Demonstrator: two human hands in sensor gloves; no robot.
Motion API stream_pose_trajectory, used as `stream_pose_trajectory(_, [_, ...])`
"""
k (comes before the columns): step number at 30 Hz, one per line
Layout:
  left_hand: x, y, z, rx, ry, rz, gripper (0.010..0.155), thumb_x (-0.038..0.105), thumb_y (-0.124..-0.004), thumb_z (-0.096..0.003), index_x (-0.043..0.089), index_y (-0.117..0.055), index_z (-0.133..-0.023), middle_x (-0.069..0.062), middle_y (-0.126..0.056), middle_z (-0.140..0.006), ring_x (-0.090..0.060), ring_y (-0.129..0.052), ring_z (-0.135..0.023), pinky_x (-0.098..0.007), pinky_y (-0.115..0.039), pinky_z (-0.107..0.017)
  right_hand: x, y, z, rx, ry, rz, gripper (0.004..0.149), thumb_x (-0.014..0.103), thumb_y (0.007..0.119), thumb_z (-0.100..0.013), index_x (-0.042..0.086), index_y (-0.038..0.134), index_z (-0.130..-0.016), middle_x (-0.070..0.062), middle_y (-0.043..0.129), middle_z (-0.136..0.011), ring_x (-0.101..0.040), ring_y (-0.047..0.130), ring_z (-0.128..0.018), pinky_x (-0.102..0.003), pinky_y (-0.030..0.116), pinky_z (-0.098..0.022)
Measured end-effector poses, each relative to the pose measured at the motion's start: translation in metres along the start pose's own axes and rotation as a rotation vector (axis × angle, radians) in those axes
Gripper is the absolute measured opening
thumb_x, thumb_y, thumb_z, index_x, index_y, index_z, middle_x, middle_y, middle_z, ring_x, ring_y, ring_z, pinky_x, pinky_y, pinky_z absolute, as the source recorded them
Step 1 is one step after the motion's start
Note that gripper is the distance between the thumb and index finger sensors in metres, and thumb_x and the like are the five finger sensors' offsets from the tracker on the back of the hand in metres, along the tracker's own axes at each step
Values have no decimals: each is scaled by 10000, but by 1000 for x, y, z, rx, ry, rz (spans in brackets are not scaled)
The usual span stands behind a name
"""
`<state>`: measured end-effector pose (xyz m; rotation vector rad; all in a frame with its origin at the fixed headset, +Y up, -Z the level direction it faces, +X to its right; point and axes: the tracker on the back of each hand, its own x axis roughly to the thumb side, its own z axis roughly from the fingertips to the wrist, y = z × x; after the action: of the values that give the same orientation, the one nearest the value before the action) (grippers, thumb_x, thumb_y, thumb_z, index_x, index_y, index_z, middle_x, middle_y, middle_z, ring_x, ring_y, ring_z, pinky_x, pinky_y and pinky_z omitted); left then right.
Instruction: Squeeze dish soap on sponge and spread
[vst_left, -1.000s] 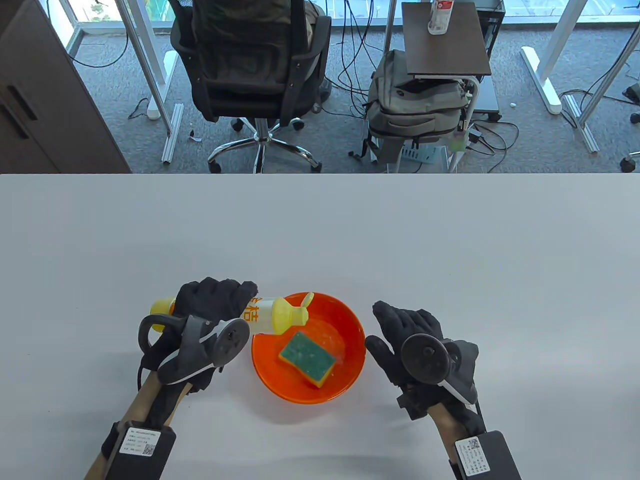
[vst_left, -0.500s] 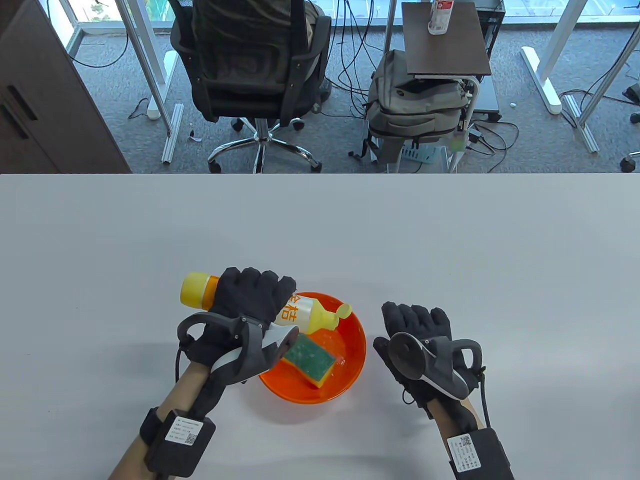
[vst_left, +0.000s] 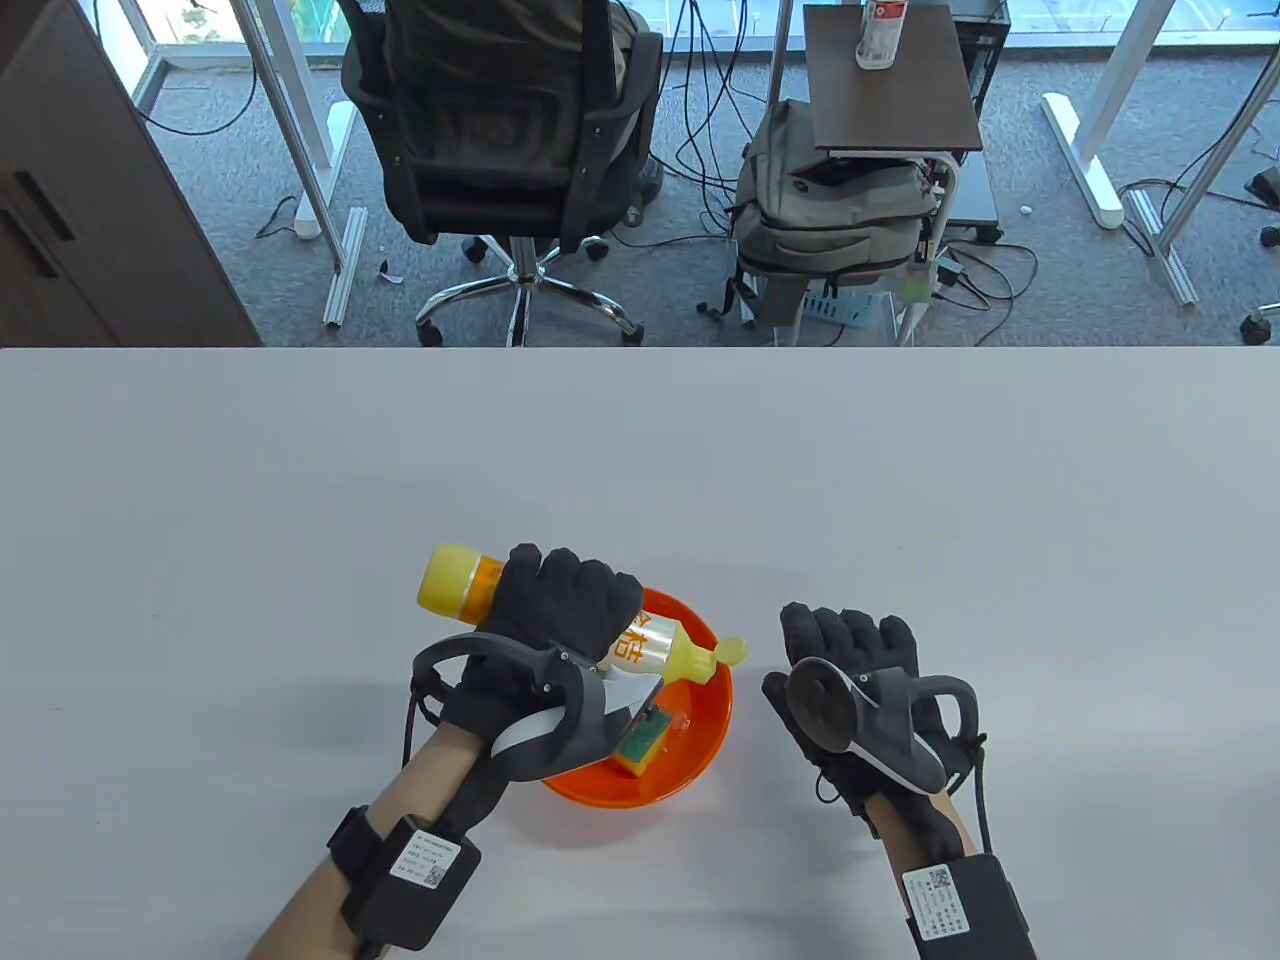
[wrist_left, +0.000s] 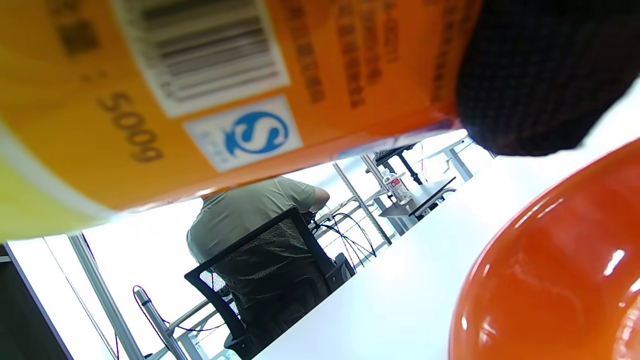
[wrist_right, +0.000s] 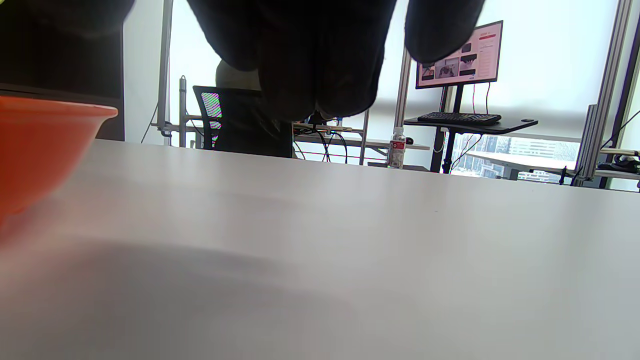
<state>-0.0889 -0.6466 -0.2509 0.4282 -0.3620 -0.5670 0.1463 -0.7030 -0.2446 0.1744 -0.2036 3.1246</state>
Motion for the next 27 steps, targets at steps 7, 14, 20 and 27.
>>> stream_pose_trajectory(7, [0,-3,1,-10,1,-11,739,489,-1049,-228,524,-723,-890,184,-813,-864,-94,-867,-827,-455,-731,-781,1,0,0,6,-1,11,712,634,682,-369,325,622,-1008,20,810,-1007,-290,816,-952,-580,578,-752])
stream_pose_trajectory(14, [-5,-6,4,-20,-6,-31,732,490,-1055,-220,520,-739,-879,186,-828,-846,-89,-879,-813,-447,-743,-772,2,-1,1,15,-2,19,710,634,682,-369,327,624,-1006,21,812,-1006,-290,818,-951,-580,578,-753])
stream_pose_trajectory(20, [-19,-15,13,-45,4,-62,732,487,-1055,-219,527,-737,-877,188,-825,-847,-88,-876,-815,-446,-740,-775,2,-1,0,16,-1,21,710,634,683,-369,326,625,-1006,20,813,-1005,-292,819,-950,-581,579,-752])
stream_pose_trajectory(27, [-43,-31,26,-95,31,-91,731,488,-1054,-219,527,-737,-877,189,-825,-847,-86,-877,-814,-445,-741,-775,2,0,0,19,-3,26,710,635,683,-368,328,626,-1005,21,812,-1006,-291,819,-950,-579,579,-753])
